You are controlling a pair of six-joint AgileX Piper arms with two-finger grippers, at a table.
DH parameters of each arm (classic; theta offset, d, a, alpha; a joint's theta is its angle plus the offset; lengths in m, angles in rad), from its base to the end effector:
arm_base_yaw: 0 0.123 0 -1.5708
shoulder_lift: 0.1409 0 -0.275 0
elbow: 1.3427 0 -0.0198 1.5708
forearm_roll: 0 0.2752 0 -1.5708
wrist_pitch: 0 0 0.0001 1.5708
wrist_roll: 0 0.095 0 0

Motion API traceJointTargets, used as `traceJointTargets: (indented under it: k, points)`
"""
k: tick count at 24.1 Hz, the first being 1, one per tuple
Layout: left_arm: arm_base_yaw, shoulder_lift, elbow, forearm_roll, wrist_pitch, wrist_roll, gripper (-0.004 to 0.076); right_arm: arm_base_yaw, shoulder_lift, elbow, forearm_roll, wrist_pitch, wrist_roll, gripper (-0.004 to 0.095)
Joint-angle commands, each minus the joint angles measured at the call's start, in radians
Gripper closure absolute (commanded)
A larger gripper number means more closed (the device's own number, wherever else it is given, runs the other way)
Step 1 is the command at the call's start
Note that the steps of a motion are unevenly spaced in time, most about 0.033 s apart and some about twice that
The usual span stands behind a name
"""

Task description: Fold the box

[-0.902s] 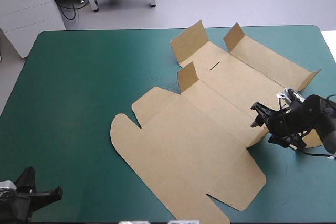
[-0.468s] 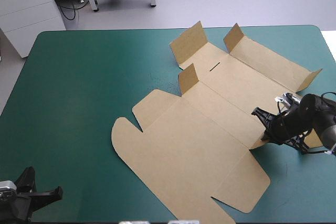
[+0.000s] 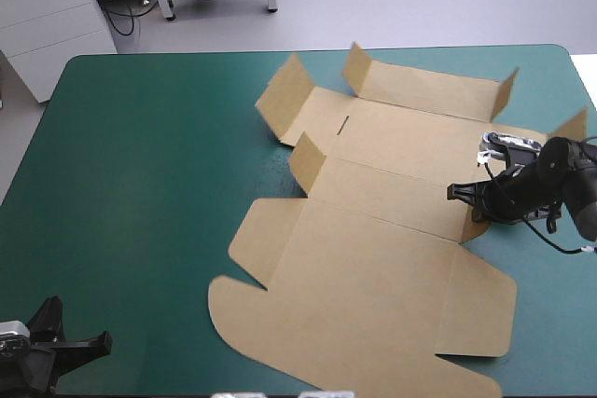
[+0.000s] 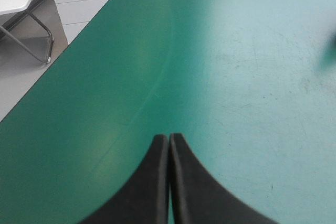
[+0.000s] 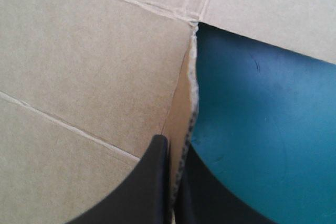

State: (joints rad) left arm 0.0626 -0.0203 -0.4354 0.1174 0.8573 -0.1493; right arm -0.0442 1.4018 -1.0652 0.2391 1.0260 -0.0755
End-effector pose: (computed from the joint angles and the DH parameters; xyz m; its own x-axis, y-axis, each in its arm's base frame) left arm 0.0418 0.0111 0.2862 -0.2940 -0.0905 -0.9515 -0.1681 0.9849 -0.0417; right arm 0.2925 0.0063 0.2605 -0.9516 0.0912 -0.2934 0.0296 0.9777 0.2080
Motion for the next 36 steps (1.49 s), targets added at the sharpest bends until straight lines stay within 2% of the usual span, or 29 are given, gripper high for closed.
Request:
traceJointTargets:
  k: [1,7,10,15,19,27,30,36]
  points:
    - [0.0,-0.009,-0.022,-0.005,-0.074,-0.007,0.0756,-0.002,0.072,-0.157,-0.003,0.069,-0.176,0.0922]
    - [0.0,-0.009,-0.022,-0.005,-0.074,-0.007,0.0756,0.07,0.271,-0.438,-0.093,0.173,-0.323,0.0922]
    - [0.0,-0.009,-0.022,-0.005,-0.074,-0.007,0.0756,0.171,0.401,-0.669,-0.157,0.222,-0.452,0.093]
    - [0.0,-0.009,-0.022,-0.005,-0.074,-0.007,0.0756,0.332,0.493,-0.876,-0.148,0.219,-0.711,0.0931]
    - [0.0,-0.009,-0.022,-0.005,-0.074,-0.007,0.0756,0.436,0.509,-0.896,-0.153,0.166,-0.88,0.0931]
    - [0.0,-0.009,-0.022,-0.005,-0.074,-0.007,0.0756,0.527,0.539,-0.896,-0.133,-0.014,-1.039,0.0931]
    - [0.0,-0.009,-0.022,-0.005,-0.074,-0.007,0.0756,0.549,0.561,-0.896,-0.066,-0.06,-1.083,0.0931]
    - [0.0,-0.009,-0.022,-0.005,-0.074,-0.007,0.0756,0.565,0.592,-0.896,0.008,-0.099,-1.081,0.093]
